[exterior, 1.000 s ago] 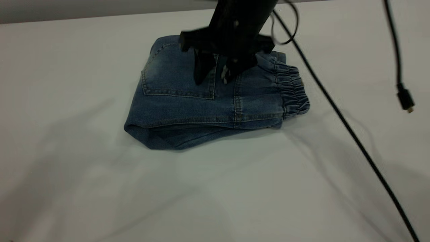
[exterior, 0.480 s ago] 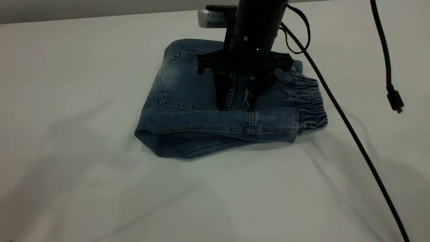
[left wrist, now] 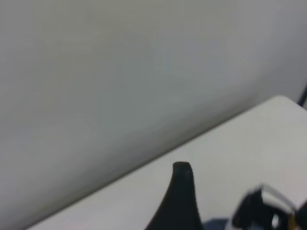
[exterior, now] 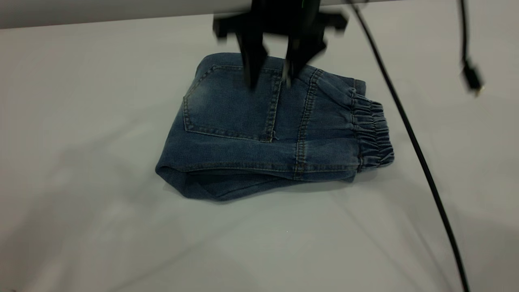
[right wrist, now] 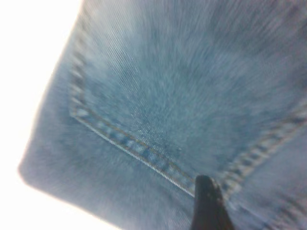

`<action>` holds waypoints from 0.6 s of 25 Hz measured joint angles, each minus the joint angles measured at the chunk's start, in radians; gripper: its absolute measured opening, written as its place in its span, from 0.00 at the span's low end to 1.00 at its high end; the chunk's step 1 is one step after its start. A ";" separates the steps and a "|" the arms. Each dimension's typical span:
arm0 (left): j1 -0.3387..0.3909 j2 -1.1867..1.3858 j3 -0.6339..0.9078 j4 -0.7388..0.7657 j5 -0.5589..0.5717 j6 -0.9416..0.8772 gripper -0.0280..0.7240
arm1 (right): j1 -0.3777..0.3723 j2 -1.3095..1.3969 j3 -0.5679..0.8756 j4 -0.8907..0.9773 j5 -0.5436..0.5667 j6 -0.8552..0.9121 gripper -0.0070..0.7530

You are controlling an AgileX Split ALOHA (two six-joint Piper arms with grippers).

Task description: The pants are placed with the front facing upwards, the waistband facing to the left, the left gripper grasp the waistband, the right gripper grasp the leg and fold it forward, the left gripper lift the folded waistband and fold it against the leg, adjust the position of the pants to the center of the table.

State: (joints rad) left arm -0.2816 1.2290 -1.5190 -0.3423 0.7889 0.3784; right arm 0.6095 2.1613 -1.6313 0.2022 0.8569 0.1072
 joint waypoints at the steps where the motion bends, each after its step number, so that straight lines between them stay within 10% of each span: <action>1: 0.000 -0.005 0.000 0.000 0.016 0.000 0.82 | 0.000 -0.039 0.000 -0.023 0.008 -0.006 0.50; 15: 0.000 -0.227 0.001 0.110 0.395 -0.126 0.82 | 0.000 -0.597 0.009 -0.071 0.351 -0.170 0.50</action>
State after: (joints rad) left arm -0.2816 1.0016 -1.5176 -0.2322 1.1838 0.2525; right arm 0.6095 1.5645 -1.6222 0.1312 1.2076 -0.0628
